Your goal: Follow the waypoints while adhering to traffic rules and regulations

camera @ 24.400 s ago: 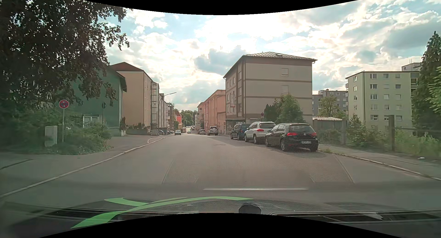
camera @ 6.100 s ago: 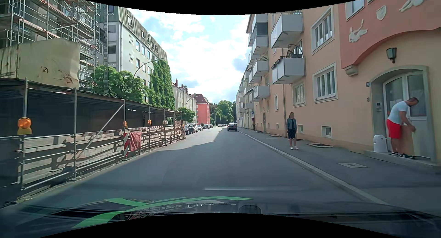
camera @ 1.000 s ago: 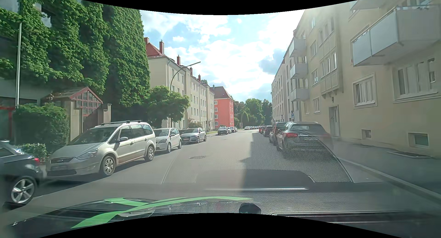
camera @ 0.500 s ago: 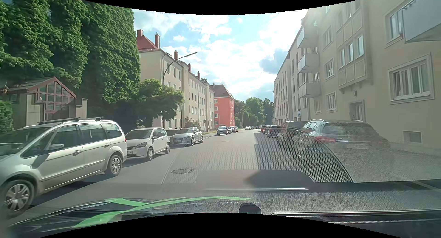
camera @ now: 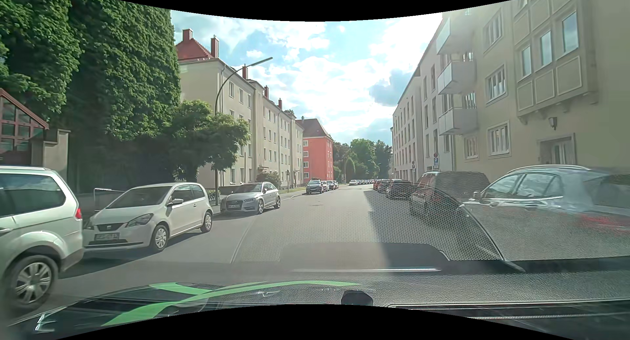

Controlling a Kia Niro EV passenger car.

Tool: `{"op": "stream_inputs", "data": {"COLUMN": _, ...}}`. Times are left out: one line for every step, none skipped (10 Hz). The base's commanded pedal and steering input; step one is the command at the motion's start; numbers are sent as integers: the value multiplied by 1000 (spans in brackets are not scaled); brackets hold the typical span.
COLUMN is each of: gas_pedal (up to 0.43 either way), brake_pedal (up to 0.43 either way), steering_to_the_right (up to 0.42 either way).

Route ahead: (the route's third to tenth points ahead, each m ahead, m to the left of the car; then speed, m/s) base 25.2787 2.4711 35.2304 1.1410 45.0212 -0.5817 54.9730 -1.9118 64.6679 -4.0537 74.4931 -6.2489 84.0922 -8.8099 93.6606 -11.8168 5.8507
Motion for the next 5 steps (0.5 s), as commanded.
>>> {"op": "stream_inputs", "data": {"gas_pedal": 87, "brake_pedal": 0, "steering_to_the_right": 14}}
{"op": "stream_inputs", "data": {"gas_pedal": 98, "brake_pedal": 0, "steering_to_the_right": 15}}
{"op": "stream_inputs", "data": {"gas_pedal": 98, "brake_pedal": 0, "steering_to_the_right": 16}}
{"op": "stream_inputs", "data": {"gas_pedal": 98, "brake_pedal": 0, "steering_to_the_right": 17}}
{"op": "stream_inputs", "data": {"gas_pedal": 110, "brake_pedal": 0, "steering_to_the_right": 19}}
